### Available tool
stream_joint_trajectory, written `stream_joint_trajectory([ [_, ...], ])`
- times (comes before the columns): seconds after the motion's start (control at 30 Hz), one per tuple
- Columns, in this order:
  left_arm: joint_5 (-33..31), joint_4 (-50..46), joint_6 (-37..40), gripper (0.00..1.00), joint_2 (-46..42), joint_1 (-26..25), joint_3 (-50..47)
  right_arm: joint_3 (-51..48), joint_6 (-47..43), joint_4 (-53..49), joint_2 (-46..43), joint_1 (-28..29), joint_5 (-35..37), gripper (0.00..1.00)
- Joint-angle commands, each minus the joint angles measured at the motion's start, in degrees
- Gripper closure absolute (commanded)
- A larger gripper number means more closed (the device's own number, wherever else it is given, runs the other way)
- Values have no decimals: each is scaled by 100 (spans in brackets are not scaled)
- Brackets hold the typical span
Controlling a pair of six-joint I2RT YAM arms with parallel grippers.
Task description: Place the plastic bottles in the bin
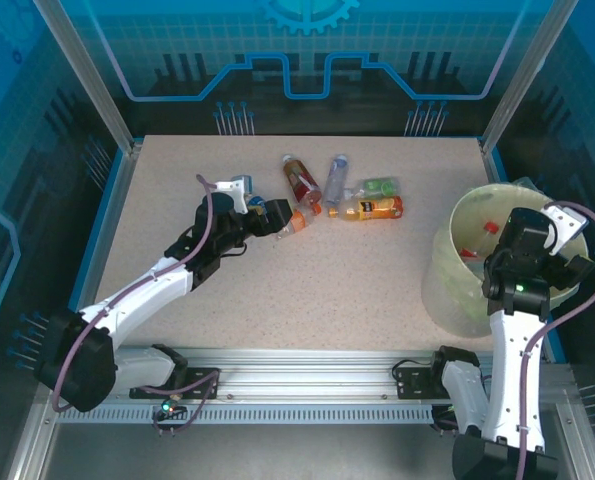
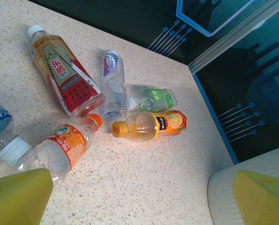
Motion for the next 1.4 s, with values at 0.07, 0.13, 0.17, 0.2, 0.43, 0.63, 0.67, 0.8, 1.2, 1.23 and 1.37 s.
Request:
stream_joint_trajectory([
  [0.07, -291, 166, -237, 1, 17, 108, -94, 281, 517, -336, 9, -87, -169, 4],
  [0.13, -404, 177, -471, 1, 41, 148, -143, 435, 694, -581, -49, -80, -585, 2],
  [0.17, -441, 183, -593, 1, 51, 163, -174, 518, 784, -693, -86, -63, -753, 2],
  [0.2, -468, 191, -735, 1, 73, 187, -205, 616, 884, -826, -130, -23, -923, 1],
  [0.43, -498, 411, -1325, 1, 140, 338, -572, 967, 1192, -1049, -548, 526, -2209, 0],
  [0.63, -321, 420, -1621, 1, 109, 537, -786, 1421, 1154, -754, -483, 1056, -4242, 0],
  [0.67, -278, 396, -1626, 1, 105, 567, -783, 1477, 1189, -696, -445, 1162, -4520, 0],
  [0.8, -245, 272, -1629, 1, 57, 664, -799, 1492, 1461, -119, -271, 1804, -5753, 0],
  [1.2, -229, 47, -1693, 1, 27, 877, -852, 2135, 1219, 167, 1790, 4454, -4900, 0],
  [1.23, -198, 47, -1686, 1, 34, 890, -852, 2170, 1358, 219, 2046, 4597, -4594, 0],
  [1.37, -90, -138, -1590, 1, 73, 930, -759, 2349, 1881, 277, 2951, 4860, -3906, 0],
])
